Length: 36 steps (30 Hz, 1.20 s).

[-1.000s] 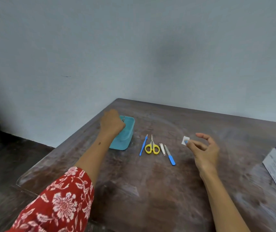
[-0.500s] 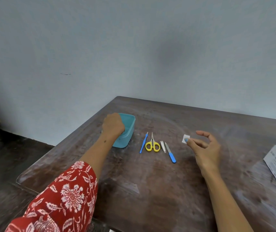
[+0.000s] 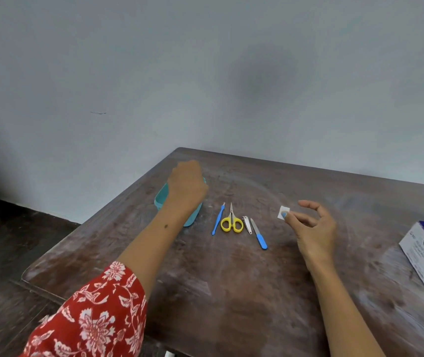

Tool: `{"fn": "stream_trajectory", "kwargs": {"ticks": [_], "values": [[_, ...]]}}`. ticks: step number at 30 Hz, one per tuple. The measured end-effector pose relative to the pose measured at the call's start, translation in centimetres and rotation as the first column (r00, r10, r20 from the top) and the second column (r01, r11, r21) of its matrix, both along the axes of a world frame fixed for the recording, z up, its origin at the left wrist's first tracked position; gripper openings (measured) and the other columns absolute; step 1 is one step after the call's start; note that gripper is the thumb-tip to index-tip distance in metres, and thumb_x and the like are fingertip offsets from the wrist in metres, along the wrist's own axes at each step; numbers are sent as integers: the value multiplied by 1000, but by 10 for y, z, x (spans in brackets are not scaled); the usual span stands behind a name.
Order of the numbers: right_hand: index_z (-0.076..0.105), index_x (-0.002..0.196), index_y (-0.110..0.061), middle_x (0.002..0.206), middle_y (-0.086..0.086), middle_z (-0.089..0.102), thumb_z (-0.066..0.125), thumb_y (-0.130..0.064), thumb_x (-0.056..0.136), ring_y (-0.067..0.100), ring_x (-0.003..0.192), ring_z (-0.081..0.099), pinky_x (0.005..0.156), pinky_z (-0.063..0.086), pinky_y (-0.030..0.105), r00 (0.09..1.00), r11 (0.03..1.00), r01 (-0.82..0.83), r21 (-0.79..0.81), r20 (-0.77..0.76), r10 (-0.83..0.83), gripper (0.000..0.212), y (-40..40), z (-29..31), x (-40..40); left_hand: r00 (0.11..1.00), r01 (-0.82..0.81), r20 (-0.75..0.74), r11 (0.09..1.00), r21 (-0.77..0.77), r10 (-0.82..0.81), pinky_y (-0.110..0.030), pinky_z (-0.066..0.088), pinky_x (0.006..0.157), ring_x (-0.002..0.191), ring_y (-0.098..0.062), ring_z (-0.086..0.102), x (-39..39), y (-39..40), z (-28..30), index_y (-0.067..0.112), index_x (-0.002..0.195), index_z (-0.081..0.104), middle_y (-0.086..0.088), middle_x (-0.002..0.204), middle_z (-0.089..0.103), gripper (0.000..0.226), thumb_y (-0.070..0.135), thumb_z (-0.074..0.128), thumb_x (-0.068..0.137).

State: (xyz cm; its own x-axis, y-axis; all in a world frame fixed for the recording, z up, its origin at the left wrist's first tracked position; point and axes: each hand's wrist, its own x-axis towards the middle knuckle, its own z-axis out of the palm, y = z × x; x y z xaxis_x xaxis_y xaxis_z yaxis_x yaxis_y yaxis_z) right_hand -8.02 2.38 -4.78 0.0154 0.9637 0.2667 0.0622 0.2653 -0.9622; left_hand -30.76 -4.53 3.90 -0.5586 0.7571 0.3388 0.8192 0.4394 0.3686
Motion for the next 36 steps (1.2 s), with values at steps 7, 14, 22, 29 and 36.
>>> {"fn": "stream_trajectory", "kwargs": {"ticks": [7,14,22,29,36], "values": [[58,89,-31,67,-11,72,75,-11,74,-3,62,65,52,42,4,1000,1000,-8,20,3,8,30,-3,3,-1,936,267,233,964,20,-264,-31,52,59,63,-26,64,72,1,-33,2,65,69,-15,65,68,24,24,67,74],[58,88,-32,68,-10,73,73,-11,74,0,60,64,58,46,14,1000,1000,-6,16,5,6,29,-1,0,1,989,-97,-97,989,115,108,-35,36,72,95,-30,53,49,-12,-31,7,88,58,-14,98,60,10,15,54,83],[59,91,-29,62,-18,70,75,-12,75,-6,59,63,49,42,4,999,999,-14,35,29,13,29,0,-1,0,992,-121,-44,993,12,121,-34,34,62,82,-33,59,20,-22,-42,0,86,59,-19,90,64,12,2,46,84],[58,90,-30,67,-15,70,76,-13,75,-7,60,63,50,41,4,998,999,-24,35,53,22,29,1,-2,1,993,-105,-43,994,33,107,-34,43,60,77,-30,61,33,-25,-46,-1,90,63,-17,87,65,16,4,47,88],[60,95,-26,69,-14,70,76,-14,75,-7,60,63,54,44,9,998,999,-18,30,62,16,29,1,-3,1,990,-103,-98,995,11,104,-33,38,64,76,-26,55,46,-32,-39,5,87,58,-14,91,64,9,8,50,88]]}}
